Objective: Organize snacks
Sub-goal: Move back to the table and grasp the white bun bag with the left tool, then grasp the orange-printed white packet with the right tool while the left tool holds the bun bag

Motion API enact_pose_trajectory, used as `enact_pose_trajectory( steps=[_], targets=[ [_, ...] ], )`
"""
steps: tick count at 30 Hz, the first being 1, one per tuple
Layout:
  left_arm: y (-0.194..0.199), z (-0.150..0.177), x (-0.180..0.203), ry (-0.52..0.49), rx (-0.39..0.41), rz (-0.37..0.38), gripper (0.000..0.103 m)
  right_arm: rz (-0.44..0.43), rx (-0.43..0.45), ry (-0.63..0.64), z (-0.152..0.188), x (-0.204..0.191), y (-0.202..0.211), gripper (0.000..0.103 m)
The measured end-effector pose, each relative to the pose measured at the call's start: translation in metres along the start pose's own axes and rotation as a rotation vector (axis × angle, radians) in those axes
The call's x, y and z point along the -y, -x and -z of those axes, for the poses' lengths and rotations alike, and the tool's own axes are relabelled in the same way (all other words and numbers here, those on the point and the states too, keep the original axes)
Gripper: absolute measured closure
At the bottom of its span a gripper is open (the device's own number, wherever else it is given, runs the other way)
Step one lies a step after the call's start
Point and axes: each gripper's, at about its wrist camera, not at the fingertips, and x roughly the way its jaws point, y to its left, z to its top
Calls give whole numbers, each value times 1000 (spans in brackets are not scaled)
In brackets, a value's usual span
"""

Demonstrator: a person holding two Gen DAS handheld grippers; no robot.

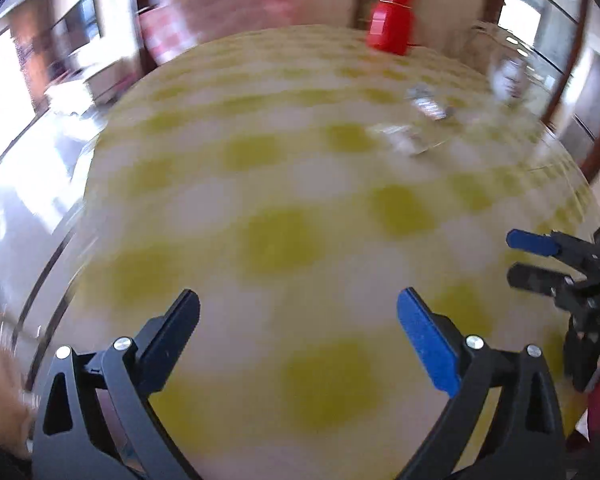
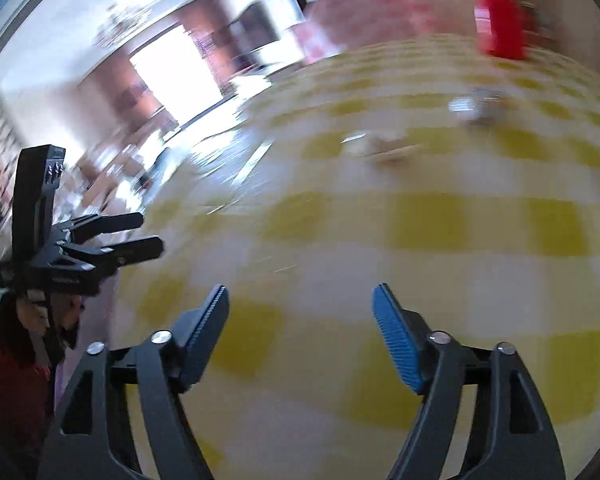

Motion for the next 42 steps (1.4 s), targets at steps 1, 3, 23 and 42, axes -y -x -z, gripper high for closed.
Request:
enact_pose_trajectory(
  steps=[1, 3, 23, 42],
  targets=[
    [-19, -20, 22, -46, 10, 15, 4, 25, 14, -19, -3, 14, 5, 25],
    [-48, -42, 49, -94, 6, 38, 4, 69, 33, -64, -7, 44, 12, 25],
    [-138, -123, 105, 82, 55, -47, 71, 162, 61, -148, -40, 115, 6, 23],
    [-136, -119, 71, 240, 90, 167, 68, 428, -10, -47, -157, 138, -112, 65]
  ],
)
